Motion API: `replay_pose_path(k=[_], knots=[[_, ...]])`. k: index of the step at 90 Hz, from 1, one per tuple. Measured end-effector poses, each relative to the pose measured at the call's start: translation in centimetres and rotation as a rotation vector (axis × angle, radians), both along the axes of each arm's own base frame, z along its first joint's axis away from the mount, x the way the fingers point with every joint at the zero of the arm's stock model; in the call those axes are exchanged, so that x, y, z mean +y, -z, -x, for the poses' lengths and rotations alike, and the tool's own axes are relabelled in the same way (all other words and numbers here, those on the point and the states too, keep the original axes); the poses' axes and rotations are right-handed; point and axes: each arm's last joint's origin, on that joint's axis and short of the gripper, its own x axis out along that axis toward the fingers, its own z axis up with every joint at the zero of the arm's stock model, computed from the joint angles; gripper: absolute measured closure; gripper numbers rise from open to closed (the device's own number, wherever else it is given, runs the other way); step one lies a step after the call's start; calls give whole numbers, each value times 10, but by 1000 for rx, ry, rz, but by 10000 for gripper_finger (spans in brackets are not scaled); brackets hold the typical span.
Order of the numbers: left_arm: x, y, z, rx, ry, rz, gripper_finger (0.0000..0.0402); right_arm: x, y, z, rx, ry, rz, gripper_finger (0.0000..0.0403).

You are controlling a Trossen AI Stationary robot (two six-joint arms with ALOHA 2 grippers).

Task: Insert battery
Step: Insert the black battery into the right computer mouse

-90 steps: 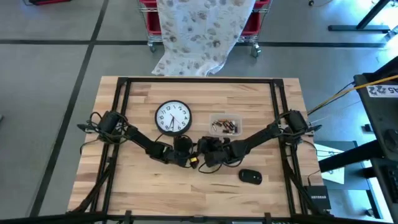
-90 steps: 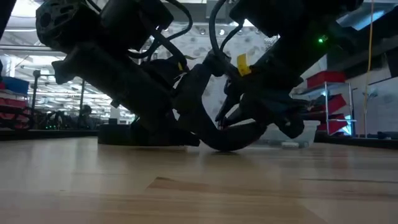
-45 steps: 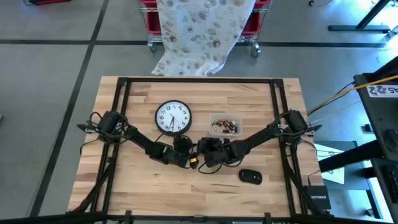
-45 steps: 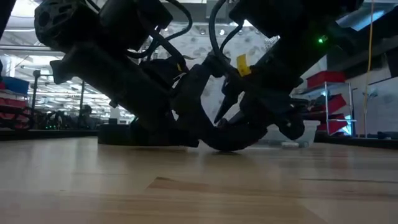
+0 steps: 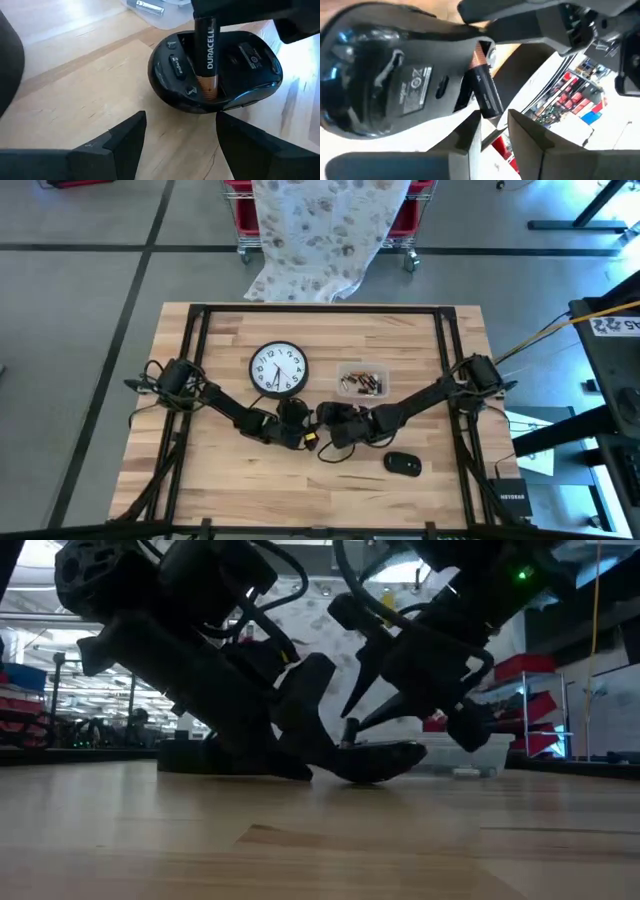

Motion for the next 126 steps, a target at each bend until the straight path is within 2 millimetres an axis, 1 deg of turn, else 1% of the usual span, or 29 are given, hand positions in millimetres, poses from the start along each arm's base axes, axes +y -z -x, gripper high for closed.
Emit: replay_pose_path(k=[12,42,55,60,71,76,82,87,94,104,116,126], knots=[[0,0,0,0,0,0,178,-1,2,3,14,36,-20,324],[0,0,0,4,2,0,178,-3,3,6,-61,164,-74,324],[0,0,0,4,3,1,178,-4,2,8,-99,225,-139,329],[0,0,0,5,3,1,178,-4,-3,10,-125,258,-192,339],[0,1,0,8,4,0,178,-8,-26,17,-209,355,-394,375],[0,1,0,8,4,0,178,-15,-36,20,-235,416,-509,392],[0,1,0,9,4,0,178,-25,-43,19,-279,503,-662,398],[0,1,1,10,4,0,178,-34,-43,16,-311,584,-754,397],[0,1,1,10,3,0,178,-46,-40,13,-338,670,-819,400],[0,1,1,10,3,0,178,-59,-35,7,-344,721,-889,401],[0,1,1,11,3,-1,178,-64,-35,0,-356,701,-992,402],[1,1,0,11,1,-1,178,-63,-33,-3,-365,691,-1012,402]])
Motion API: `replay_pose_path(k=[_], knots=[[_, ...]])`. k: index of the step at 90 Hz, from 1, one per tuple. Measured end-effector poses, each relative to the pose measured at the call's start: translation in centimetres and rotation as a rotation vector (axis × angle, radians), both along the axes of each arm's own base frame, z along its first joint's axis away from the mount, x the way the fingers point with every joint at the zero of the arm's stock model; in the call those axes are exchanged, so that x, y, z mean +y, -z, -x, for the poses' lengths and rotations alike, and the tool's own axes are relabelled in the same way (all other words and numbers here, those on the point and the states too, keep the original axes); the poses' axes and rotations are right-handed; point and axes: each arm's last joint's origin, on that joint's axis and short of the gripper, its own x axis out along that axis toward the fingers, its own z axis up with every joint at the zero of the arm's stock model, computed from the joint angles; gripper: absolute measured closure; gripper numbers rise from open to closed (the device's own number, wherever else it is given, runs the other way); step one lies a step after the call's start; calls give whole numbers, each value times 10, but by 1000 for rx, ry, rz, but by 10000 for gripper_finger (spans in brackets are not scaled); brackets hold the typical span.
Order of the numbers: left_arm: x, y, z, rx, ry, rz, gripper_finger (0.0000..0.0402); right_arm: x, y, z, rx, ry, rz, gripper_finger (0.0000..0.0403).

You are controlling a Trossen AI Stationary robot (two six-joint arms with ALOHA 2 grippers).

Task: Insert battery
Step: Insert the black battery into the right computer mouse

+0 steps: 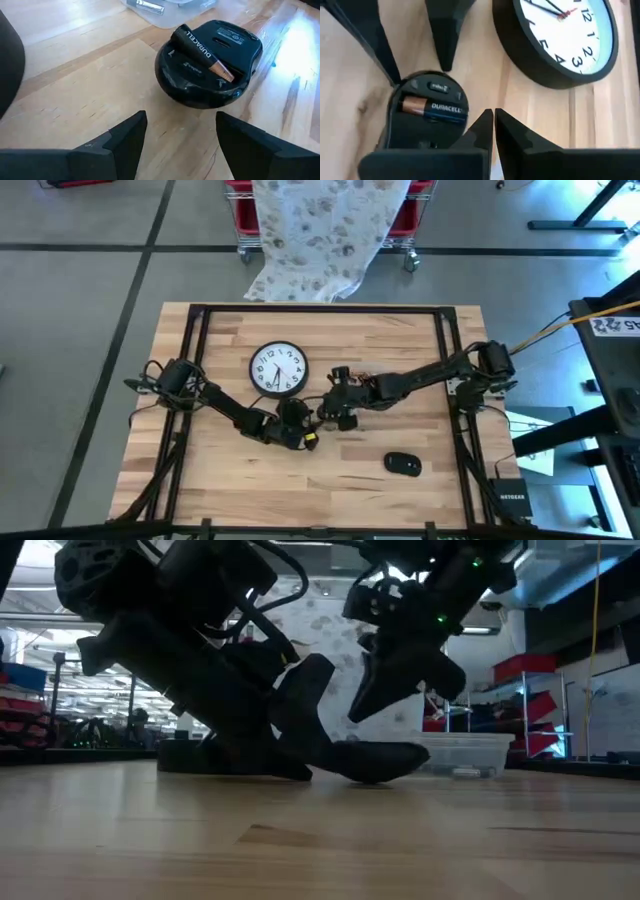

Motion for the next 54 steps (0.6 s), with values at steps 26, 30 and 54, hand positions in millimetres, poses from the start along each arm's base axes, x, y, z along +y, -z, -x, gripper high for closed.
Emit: replay_pose_path(k=[26,30,54], knots=[[0,0,0,-3,-9,-4,178,-9,9,-3,2,122,-88,403],[0,0,0,-4,-14,-10,178,-9,11,-3,9,120,-90,403],[3,0,0,-7,-40,-21,178,-8,19,-2,35,149,-116,403]])
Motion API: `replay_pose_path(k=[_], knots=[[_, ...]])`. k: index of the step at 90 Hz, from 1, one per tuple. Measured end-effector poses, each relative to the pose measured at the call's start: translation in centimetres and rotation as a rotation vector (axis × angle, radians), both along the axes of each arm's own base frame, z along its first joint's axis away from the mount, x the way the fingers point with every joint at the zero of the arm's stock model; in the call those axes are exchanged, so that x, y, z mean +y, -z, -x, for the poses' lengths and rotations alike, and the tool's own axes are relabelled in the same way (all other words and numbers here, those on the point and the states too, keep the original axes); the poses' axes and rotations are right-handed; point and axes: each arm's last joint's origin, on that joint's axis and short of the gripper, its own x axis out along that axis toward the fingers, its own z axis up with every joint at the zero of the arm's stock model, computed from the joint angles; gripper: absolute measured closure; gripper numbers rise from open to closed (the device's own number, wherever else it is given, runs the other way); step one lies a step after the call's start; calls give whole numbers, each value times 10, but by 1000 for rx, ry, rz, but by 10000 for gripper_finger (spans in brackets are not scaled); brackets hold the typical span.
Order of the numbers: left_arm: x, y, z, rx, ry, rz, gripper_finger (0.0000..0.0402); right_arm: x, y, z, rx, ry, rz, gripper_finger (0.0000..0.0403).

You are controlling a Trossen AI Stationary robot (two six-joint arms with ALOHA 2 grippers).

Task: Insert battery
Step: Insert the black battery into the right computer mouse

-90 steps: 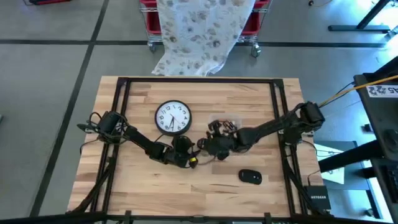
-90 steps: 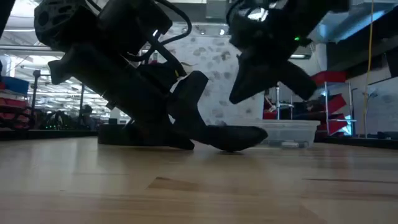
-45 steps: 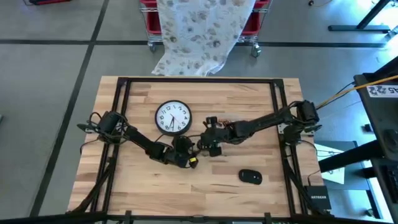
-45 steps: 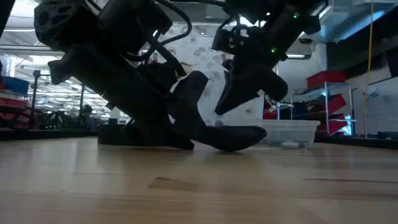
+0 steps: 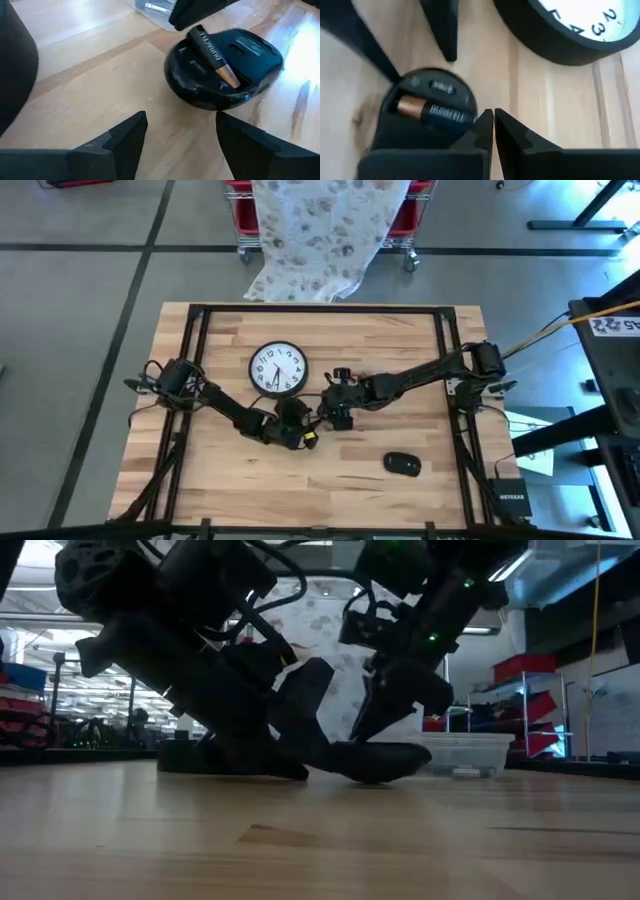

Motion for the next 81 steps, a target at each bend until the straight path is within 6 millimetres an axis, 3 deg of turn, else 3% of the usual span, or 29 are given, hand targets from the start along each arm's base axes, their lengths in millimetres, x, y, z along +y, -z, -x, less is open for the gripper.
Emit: replay_pose_path(k=[36,60,81], knots=[[4,0,0,-10,-41,0,178,-1,0,0,-13,70,-1,403],[-8,-2,3,-18,-5,-5,178,-3,-8,10,21,153,10,403],[-9,-3,2,-20,4,-16,178,20,-5,19,79,140,0,403]])
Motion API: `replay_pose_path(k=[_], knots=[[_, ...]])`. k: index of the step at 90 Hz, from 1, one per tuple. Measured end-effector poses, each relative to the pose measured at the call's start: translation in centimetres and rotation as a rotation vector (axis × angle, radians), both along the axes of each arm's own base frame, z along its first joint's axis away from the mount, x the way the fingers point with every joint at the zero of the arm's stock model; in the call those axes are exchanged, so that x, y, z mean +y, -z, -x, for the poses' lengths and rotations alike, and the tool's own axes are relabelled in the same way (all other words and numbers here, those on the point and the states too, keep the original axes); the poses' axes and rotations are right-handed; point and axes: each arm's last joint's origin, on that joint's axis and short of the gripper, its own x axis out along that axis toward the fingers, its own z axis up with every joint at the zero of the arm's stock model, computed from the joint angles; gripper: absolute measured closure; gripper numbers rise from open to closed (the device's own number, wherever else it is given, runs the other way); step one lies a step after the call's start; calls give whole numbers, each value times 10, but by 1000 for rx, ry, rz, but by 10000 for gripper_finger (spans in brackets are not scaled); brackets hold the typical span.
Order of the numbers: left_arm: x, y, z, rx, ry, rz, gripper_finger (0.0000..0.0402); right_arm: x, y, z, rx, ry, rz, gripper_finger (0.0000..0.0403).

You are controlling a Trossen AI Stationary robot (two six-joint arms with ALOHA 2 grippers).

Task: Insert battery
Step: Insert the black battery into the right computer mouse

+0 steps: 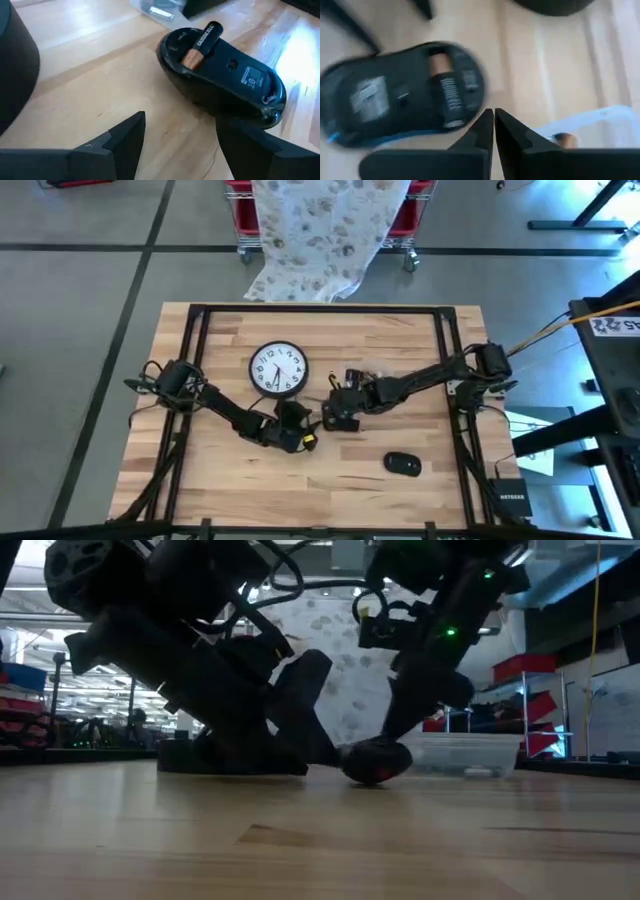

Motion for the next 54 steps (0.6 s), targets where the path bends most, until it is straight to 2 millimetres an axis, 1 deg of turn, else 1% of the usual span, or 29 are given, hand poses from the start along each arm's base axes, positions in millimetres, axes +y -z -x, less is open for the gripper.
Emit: replay_pose_path(k=[10,31,54], knots=[[0,-1,0,2,10,-12,178,10,-1,3,-1,-14,5,403],[-1,-4,-3,-17,31,-30,178,22,-3,9,6,-5,61,403],[-1,-4,-3,2,49,-56,178,22,-5,12,11,16,92,403]])
